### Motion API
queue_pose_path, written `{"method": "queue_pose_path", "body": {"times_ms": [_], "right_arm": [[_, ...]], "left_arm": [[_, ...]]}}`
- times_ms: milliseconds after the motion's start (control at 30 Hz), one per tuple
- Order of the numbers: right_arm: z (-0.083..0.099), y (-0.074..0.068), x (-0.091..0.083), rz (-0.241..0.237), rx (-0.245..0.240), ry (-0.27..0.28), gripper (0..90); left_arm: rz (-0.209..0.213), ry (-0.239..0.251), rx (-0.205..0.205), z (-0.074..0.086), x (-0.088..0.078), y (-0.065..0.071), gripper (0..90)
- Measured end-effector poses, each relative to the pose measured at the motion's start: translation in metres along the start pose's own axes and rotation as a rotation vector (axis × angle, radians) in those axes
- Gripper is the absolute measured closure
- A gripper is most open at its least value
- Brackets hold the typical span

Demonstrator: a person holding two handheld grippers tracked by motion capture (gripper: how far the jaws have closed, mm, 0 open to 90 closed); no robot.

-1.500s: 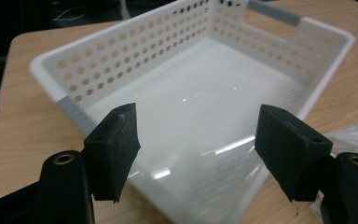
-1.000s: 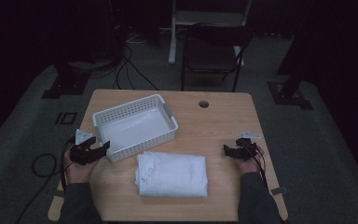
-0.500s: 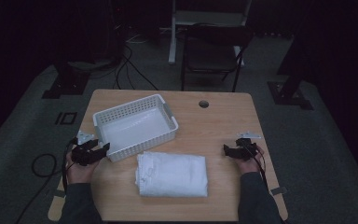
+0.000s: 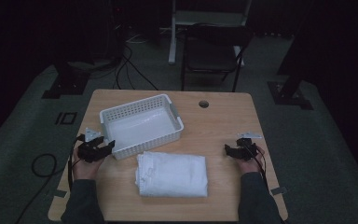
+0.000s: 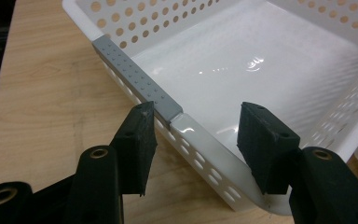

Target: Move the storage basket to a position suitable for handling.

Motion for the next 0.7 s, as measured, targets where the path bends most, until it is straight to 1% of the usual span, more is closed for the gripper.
{"method": "queue_pose_path", "body": {"times_ms": [133,167,200,300,333,367,400,433,533,700], "right_arm": [[0.0,-0.001,-0.001,0.0,0.002,-0.003,26.1],[-0.001,-0.002,-0.001,-0.002,0.0,-0.005,28.9],[-0.001,-0.002,-0.002,-0.004,-0.003,-0.005,30.3],[-0.001,-0.003,-0.002,-0.014,-0.001,-0.005,33.2],[-0.002,-0.004,-0.003,-0.027,0.006,-0.004,37.5],[-0.002,-0.004,-0.003,-0.027,0.006,-0.004,37.5],[-0.002,-0.005,-0.004,-0.038,0.015,-0.004,39.1],[-0.003,-0.005,-0.004,-0.066,0.033,-0.005,42.2],[-0.005,-0.006,-0.007,-0.088,0.041,0.004,44.4],[-0.011,-0.01,-0.014,-0.089,0.03,0.035,45.2]], "left_arm": [[0.007,-0.003,0.014,-0.004,0.006,0.004,47.6],[0.012,-0.004,0.02,-0.006,0.007,0.005,47.6],[0.015,-0.008,0.034,-0.009,0.011,0.009,47.7],[0.014,-0.011,0.044,-0.012,0.014,0.012,48.1],[0.017,-0.012,0.055,-0.014,0.017,0.015,48.4],[0.017,-0.012,0.055,-0.014,0.017,0.015,48.4],[0.02,-0.013,0.06,-0.015,0.018,0.017,48.4],[0.023,-0.011,0.062,-0.016,0.02,0.018,48.6],[0.035,-0.008,0.07,-0.018,0.023,0.023,48.7],[0.045,-0.007,0.078,-0.021,0.027,0.028,49.4]]}}
Point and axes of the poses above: each handheld gripper's, and its own axes: x roughly forward along the jaws, z roughly out of its underside, y roughly to its right, the point moved 5 cm from there along x, roughly forward along the jaws, and after that the axes turned 3 degrees about z, right-handed, at the moved point
